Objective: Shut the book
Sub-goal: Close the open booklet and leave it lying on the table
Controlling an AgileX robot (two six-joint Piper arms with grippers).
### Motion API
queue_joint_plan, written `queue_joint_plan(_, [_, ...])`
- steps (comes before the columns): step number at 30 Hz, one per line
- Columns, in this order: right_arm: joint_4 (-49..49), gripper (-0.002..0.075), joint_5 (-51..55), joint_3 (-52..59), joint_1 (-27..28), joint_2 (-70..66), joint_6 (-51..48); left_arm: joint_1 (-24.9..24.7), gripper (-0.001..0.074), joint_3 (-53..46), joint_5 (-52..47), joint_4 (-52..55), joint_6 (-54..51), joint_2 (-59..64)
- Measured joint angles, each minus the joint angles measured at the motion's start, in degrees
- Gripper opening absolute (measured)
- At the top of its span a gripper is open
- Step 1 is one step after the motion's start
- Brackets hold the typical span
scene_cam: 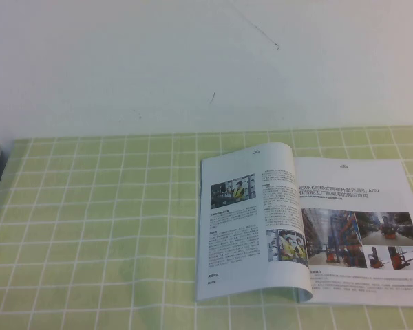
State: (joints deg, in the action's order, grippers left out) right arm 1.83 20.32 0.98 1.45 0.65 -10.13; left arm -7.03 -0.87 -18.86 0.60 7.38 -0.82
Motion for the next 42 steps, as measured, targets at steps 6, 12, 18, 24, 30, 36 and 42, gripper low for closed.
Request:
queue_joint_plan(6, [0.0, -0.0003, 0.0, 0.0, 0.0, 0.0, 0.0, 0.0, -0.0002, 0.0, 0.0, 0.0, 0.0, 0.0])
queue_joint_plan(12, [0.0, -0.0003, 0.0, 0.0, 0.0, 0.0, 0.0, 0.0, -0.0002, 0.0, 0.0, 0.0, 0.0, 0.0])
queue_joint_plan(18, [0.0, -0.0003, 0.0, 0.0, 0.0, 0.0, 0.0, 0.0, -0.0004, 0.0, 0.0, 0.0, 0.0, 0.0])
queue_joint_plan(24, [0.0, -0.0003, 0.0, 0.0, 0.0, 0.0, 0.0, 0.0, -0.0004, 0.0, 0.0, 0.0, 0.0, 0.0])
queue_joint_plan(30, [0.0, -0.0003, 0.0, 0.0, 0.0, 0.0, 0.0, 0.0, -0.0004, 0.0, 0.0, 0.39, 0.0, 0.0])
queue_joint_plan(36, [0.0, -0.0003, 0.0, 0.0, 0.0, 0.0, 0.0, 0.0, -0.0004, 0.0, 0.0, 0.91, 0.0, 0.0])
queue_joint_plan(42, [-0.39, -0.0003, -4.46, 0.63, 0.0, 0.0, 0.0, 0.0, -0.0004, -0.39, 4.29, 1.59, 0.0, 0.0])
